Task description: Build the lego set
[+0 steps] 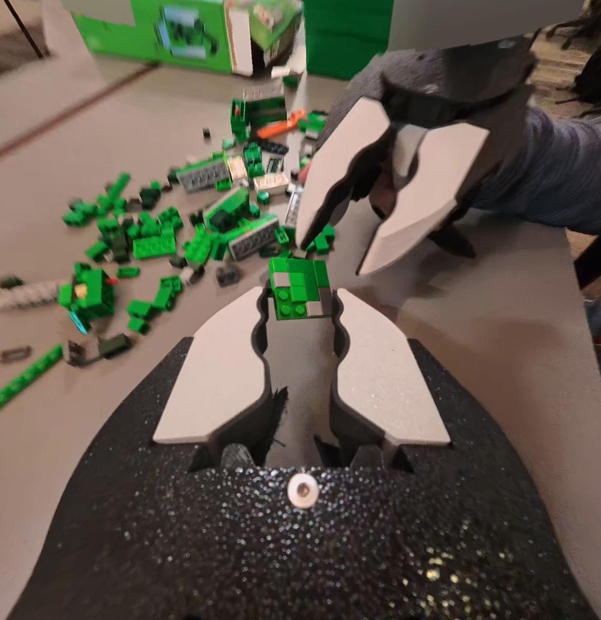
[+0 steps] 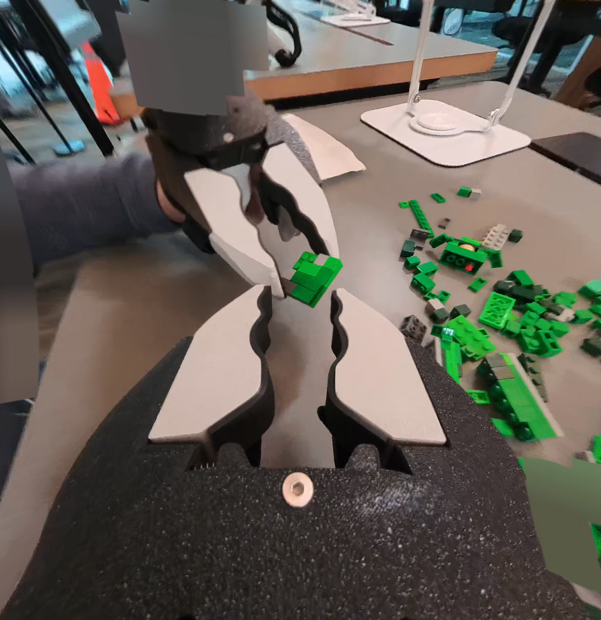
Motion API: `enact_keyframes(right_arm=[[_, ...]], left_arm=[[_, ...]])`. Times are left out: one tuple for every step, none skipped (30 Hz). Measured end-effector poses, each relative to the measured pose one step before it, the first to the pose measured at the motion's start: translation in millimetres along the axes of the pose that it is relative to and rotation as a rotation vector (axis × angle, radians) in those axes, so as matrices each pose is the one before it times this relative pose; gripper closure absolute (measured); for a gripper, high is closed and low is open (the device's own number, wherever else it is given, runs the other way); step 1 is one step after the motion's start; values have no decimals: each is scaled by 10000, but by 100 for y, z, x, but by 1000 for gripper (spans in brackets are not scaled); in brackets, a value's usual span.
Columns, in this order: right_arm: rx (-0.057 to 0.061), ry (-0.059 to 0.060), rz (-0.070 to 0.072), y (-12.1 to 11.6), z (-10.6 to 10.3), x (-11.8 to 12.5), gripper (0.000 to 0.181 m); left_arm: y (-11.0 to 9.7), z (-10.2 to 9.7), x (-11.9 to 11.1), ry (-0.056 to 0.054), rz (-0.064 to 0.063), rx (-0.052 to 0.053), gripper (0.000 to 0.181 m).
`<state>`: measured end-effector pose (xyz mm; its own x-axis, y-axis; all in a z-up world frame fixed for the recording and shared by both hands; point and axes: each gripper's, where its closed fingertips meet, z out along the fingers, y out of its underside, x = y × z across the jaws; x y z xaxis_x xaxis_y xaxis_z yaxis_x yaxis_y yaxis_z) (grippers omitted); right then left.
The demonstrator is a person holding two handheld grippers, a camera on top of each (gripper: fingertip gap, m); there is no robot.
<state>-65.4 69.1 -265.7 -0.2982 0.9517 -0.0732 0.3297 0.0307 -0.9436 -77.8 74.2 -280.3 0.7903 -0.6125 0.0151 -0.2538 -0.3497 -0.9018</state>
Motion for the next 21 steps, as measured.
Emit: enact_keyframes(right_arm=[[223,-303,528,-290,-127,-127,149],[185,-315,517,-229,-133,-140,151],[148,-308,476,-157,-102,-139,153],[77,-333,413,-52,-62,-202,154],[-4,-315,340,63,-25,-207,155],[-32,-301,243,71,9,-237,159],[-20,-216,150,41,-19,-183,167],[-63,-67,47,79,-53,-30,170],[-185,-3,-104,227,-79,17,171],[-291,51,-257,346,-90,23,171],[-392,195,-423,474,-115,157,173],[-382,198,-581,440,-127,85,175],[-227,-10,-625,208,-136,-312,175],[-148,-86,-599,93,-110,-456,174],[-179,-80,-566,124,-63,-454,174],[-211,-55,-575,173,-30,-407,174],[-230,-6,-591,201,18,-358,174],[-234,17,-564,229,23,-311,175],[-236,30,-458,265,23,-220,174],[-234,27,-310,323,10,-129,174],[-201,22,-158,315,6,-48,174]], left_arm=[[-566,-62,331,-13,563,293,145],[-497,-12,287,-59,502,243,145],[-380,30,224,-93,438,164,145],[-306,61,244,-70,397,131,145],[-289,80,203,-88,345,144,145],[-231,65,122,-113,287,124,145],[-155,52,191,-14,215,82,145],[-43,49,191,35,109,29,145],[-6,24,116,28,17,45,145],[37,6,193,133,-55,39,146],[145,-24,252,192,-114,-40,146],[180,-110,337,315,-78,-56,146],[249,-100,433,421,-154,-112,143],[79,-50,300,310,-188,3,141],[70,23,251,280,-170,-12,140],[174,94,334,338,-140,-132,142],[263,166,406,369,-107,-214,149],[262,239,414,356,-82,-227,160],[236,283,580,464,-54,-207,171],[231,295,389,341,-133,-191,175],[209,257,-24,76,-186,-139,175]])
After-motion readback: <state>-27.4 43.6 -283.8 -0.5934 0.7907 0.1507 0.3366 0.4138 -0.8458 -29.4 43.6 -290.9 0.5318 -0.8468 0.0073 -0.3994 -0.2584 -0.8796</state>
